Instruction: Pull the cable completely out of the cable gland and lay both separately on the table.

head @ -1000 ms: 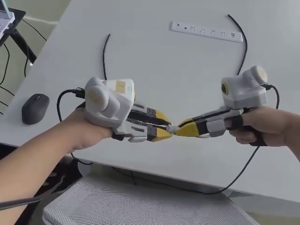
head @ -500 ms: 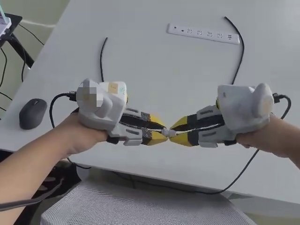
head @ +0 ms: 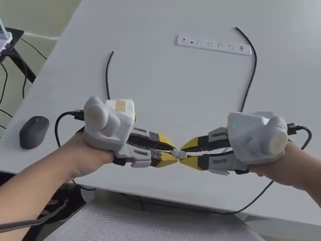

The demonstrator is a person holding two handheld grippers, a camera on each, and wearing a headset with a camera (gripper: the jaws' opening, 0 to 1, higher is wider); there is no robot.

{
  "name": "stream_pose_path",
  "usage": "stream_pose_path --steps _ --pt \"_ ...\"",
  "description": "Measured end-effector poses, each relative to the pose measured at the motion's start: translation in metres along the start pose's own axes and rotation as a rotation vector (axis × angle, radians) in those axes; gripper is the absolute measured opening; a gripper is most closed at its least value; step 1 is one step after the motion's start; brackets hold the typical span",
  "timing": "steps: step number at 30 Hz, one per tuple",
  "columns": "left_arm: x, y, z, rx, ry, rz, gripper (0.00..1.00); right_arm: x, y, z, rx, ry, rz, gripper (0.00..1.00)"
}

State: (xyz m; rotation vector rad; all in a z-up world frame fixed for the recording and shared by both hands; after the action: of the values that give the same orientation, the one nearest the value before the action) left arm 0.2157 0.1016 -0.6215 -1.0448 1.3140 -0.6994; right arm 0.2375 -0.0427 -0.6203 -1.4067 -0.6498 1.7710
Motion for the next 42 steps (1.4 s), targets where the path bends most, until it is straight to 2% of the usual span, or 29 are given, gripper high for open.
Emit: stream_pose_path --steps 6,8,10,12,13,14,15,16,17,19,21,23,24,26,27,28,29,33,35,42 --pt "0.002 -0.004 0.002 0.014 0.001 0.002 0.15 -0.004 0.000 -0.003 0.035 0.026 -0.019 0.09" --pt "0.003 -0.006 0.004 0.021 -0.006 -0.002 0.15 -0.007 -0.002 -0.006 0.092 0.055 -0.041 0.15" --pt "0.003 -0.007 0.005 0.024 -0.009 -0.003 0.15 -0.012 -0.004 -0.007 0.117 0.079 -0.063 0.19" --pt "0.002 -0.008 0.007 0.031 -0.018 -0.009 0.15 -0.021 -0.006 -0.009 0.175 0.137 -0.091 0.20" --pt "0.002 -0.009 0.007 0.032 -0.023 -0.009 0.15 -0.028 -0.009 -0.010 0.202 0.181 -0.143 0.20" --pt "0.002 -0.009 0.008 0.032 -0.027 -0.010 0.15 -0.033 -0.012 -0.008 0.195 0.191 -0.182 0.21" --pt "0.001 -0.010 0.009 0.031 -0.034 -0.012 0.15 -0.040 -0.015 -0.007 0.192 0.233 -0.210 0.22" --pt "0.001 -0.011 0.010 0.030 -0.038 -0.014 0.15 -0.044 -0.014 -0.006 0.194 0.280 -0.199 0.21" --pt "0.001 -0.011 0.011 0.030 -0.040 -0.017 0.15 -0.046 -0.013 -0.001 0.197 0.278 -0.176 0.21" --pt "0.000 -0.011 0.013 0.029 -0.049 -0.020 0.15 -0.049 -0.009 0.001 0.149 0.326 -0.126 0.22" --pt "-0.001 -0.012 0.015 0.025 -0.055 -0.024 0.15 -0.046 -0.003 0.006 0.132 0.344 -0.081 0.22" --pt "-0.001 -0.012 0.016 0.023 -0.060 -0.025 0.15 -0.044 0.000 0.006 0.112 0.399 -0.049 0.21" --pt "-0.002 -0.013 0.017 0.019 -0.058 -0.028 0.15 -0.040 0.003 0.007 0.090 0.403 -0.035 0.20" --pt "-0.002 -0.013 0.018 0.020 -0.059 -0.029 0.15 -0.033 0.003 0.010 0.084 0.400 -0.036 0.20" --pt "-0.002 -0.014 0.018 0.020 -0.059 -0.029 0.15 -0.032 0.002 0.010 0.056 0.415 -0.026 0.19" --pt "-0.002 -0.014 0.019 0.018 -0.060 -0.029 0.15 -0.029 0.000 0.010 -0.004 0.433 -0.007 0.18" --pt "-0.002 -0.014 0.020 0.017 -0.060 -0.028 0.15 -0.027 0.000 0.010 -0.022 0.441 0.003 0.18" --pt "-0.002 -0.014 0.022 0.014 -0.064 -0.028 0.15 -0.021 -0.003 0.010 -0.038 0.448 0.005 0.12" --pt "-0.002 -0.014 0.023 0.014 -0.066 -0.027 0.15 -0.020 -0.004 0.009 -0.008 0.436 0.004 0.11" --pt "-0.002 -0.016 0.026 0.010 -0.077 -0.032 0.15 -0.019 -0.010 0.007 -0.039 0.460 0.001 0.08"
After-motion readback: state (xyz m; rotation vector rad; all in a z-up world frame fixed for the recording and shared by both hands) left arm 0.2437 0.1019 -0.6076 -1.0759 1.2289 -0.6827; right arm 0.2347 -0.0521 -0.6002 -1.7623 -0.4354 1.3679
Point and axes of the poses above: the centre of the closed fingertips' face, and the gripper's own axes: x roughly forward along the fingers, z roughly to its left, y roughly out of its underside, the point moved 9 cm from there along -x, roughly backward along the fingers, and after that the axes turned 14 degrees about x, right-handed, at the moved point
